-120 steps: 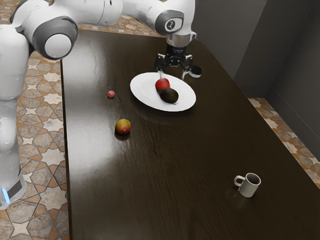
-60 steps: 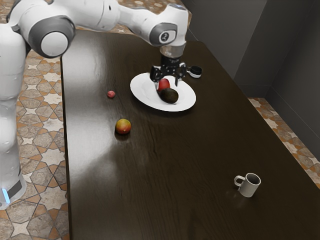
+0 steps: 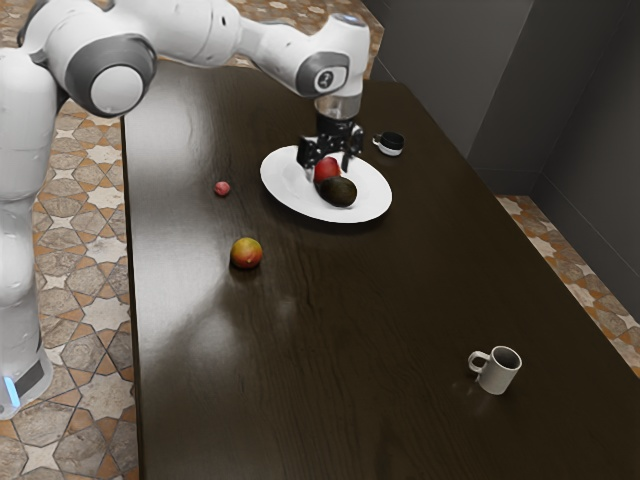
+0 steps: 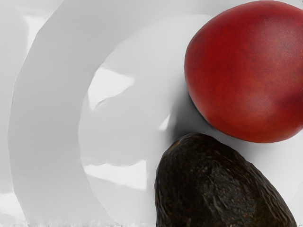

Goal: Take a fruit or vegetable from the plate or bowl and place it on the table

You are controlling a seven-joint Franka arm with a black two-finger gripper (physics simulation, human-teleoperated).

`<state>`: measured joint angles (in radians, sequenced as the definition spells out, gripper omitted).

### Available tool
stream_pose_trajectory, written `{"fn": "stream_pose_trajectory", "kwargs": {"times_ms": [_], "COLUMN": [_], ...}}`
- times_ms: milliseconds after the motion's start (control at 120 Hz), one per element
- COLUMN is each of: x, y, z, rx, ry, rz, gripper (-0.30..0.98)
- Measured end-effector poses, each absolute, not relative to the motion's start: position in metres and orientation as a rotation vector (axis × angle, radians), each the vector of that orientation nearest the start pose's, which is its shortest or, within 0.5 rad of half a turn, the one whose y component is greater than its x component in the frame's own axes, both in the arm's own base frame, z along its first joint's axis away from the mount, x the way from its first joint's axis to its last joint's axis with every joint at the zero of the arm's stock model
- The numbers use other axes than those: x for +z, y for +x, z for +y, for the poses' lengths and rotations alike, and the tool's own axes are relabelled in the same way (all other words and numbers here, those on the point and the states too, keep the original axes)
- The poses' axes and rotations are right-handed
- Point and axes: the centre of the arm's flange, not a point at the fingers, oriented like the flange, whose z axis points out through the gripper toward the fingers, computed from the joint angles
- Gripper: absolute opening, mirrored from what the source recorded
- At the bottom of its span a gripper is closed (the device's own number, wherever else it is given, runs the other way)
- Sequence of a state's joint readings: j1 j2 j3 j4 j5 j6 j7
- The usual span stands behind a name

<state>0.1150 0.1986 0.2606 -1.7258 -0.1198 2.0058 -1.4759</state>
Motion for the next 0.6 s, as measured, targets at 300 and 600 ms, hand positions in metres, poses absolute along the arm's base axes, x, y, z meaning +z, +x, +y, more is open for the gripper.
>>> {"fn": "stream_pose_trajectory", "kwargs": {"times_ms": [300, 600], "x": [0.48, 0.453], "y": [0.614, 0.616], "z": [0.217, 0.22], "rx": [0.11, 0.063], "ry": [1.736, 1.716], "rz": [2.483, 2.529], "gripper": [0.69, 0.69]}}
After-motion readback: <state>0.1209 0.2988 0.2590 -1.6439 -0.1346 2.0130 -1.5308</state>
